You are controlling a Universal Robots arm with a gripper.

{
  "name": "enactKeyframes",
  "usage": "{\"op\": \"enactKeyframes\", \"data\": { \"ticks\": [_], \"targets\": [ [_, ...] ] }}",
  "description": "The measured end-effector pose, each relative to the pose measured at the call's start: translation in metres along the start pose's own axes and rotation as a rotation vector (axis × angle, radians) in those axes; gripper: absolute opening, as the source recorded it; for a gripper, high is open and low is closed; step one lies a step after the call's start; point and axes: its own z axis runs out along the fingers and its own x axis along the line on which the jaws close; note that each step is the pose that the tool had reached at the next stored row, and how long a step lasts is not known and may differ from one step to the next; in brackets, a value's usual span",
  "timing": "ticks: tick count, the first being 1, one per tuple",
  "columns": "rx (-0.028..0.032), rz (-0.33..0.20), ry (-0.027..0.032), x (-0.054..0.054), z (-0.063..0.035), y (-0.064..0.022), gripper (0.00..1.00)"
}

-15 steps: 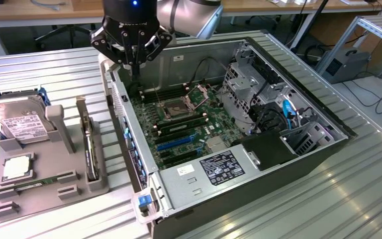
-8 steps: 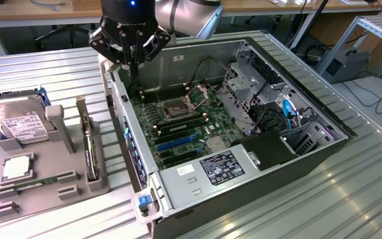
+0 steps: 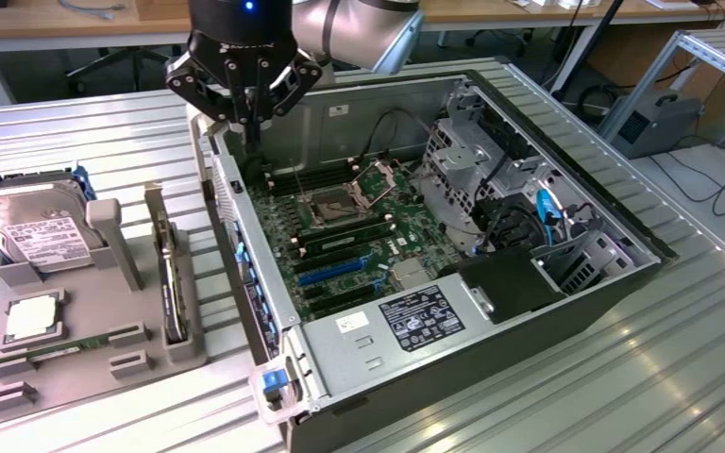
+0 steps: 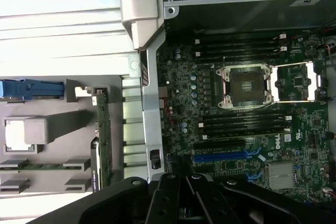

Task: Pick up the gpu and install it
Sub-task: 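Reach for the gpu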

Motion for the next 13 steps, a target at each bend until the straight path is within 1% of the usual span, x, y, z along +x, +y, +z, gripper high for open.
{"op": "enactKeyframes", "data": {
  "ticks": [13],
  "targets": [
    [0.0005,0.000,0.0000,0.0025,-0.0001,-0.0002,0.11]
  ]
}}
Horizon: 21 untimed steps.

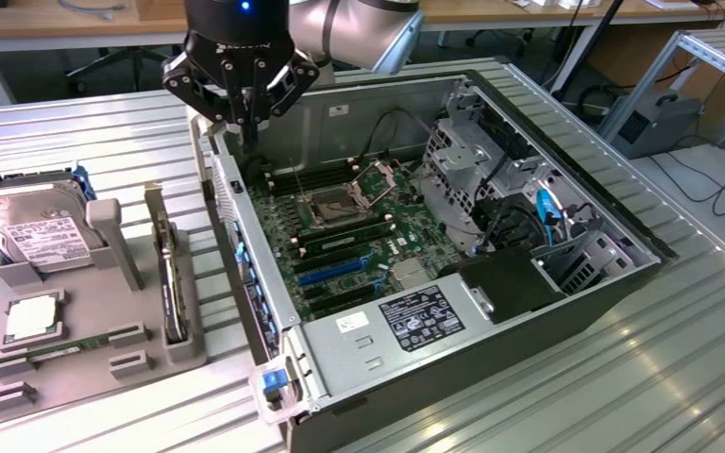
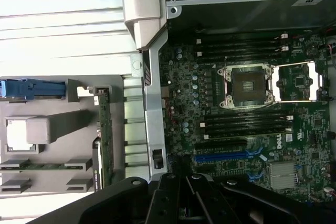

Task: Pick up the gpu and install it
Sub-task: 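Reach for the gpu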

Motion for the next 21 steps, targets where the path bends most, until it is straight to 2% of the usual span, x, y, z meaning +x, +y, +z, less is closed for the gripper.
{"op": "enactKeyframes", "data": {
  "ticks": [21],
  "targets": [
    [0.0018,0.000,-0.0001,0.0078,-0.0001,-0.0006,0.11]
  ]
}}
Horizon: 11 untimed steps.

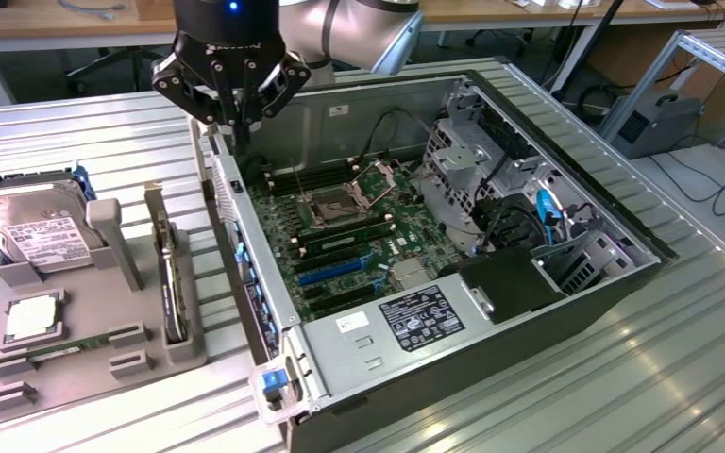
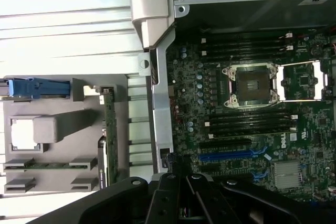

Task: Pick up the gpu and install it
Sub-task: 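Reach for the gpu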

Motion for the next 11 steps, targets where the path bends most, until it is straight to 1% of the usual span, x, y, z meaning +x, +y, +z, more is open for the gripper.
{"op": "enactKeyframes", "data": {
  "ticks": [11],
  "targets": [
    [0.0003,0.000,0.0000,0.0052,-0.0001,-0.0004,0.11]
  ]
}}
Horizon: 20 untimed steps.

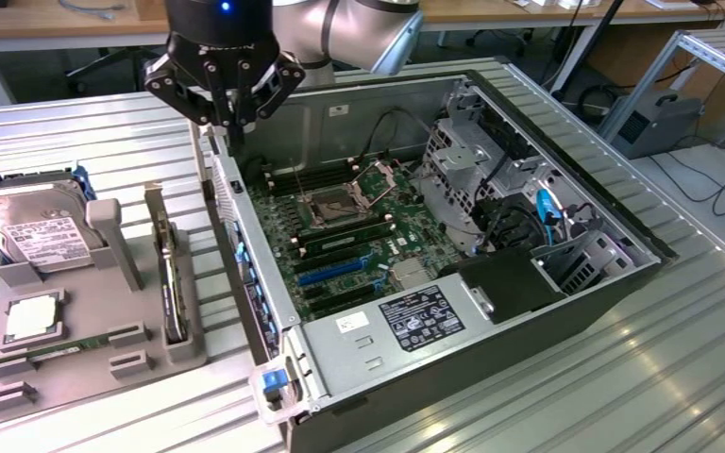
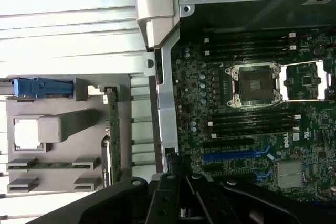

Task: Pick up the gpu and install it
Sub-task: 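Reach for the gpu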

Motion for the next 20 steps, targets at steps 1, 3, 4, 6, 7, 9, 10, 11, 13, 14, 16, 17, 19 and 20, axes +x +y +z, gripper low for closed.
{"op": "enactKeyframes", "data": {
  "ticks": [1,3,4,6,7,9,10,11,13,14,16,17,19,20],
  "targets": [
    [0.0001,0.000,0.0000,0.0003,0.0000,0.0000,0.11],
    [0.0001,0.000,0.0000,0.0009,0.0000,-0.0001,0.11],
    [0.0001,0.000,0.0000,0.0012,0.0000,-0.0001,0.11],
    [0.0001,0.000,0.0000,0.0018,0.0000,-0.0001,0.11],
    [0.0002,0.000,0.0000,0.0020,-0.0001,-0.0001,0.11],
    [0.0003,0.000,0.0000,0.0026,-0.0001,-0.0002,0.11],
    [0.0004,0.000,0.0000,0.0028,-0.0001,-0.0002,0.11],
    [0.0004,0.000,0.0001,0.0029,-0.0001,-0.0002,0.11],
    [0.0005,0.000,0.0000,0.0034,-0.0001,-0.0003,0.11],
    [0.0006,0.000,0.0000,0.0036,-0.0001,-0.0003,0.11],
    [0.0007,0.000,0.0000,0.0040,-0.0001,-0.0003,0.11],
    [0.0007,0.000,-0.0001,0.0042,-0.0001,-0.0003,0.11],
    [0.0008,0.000,0.0000,0.0046,-0.0001,-0.0003,0.11],
    [0.0008,0.000,0.0000,0.0047,-0.0001,-0.0004,0.11]
  ]
}}
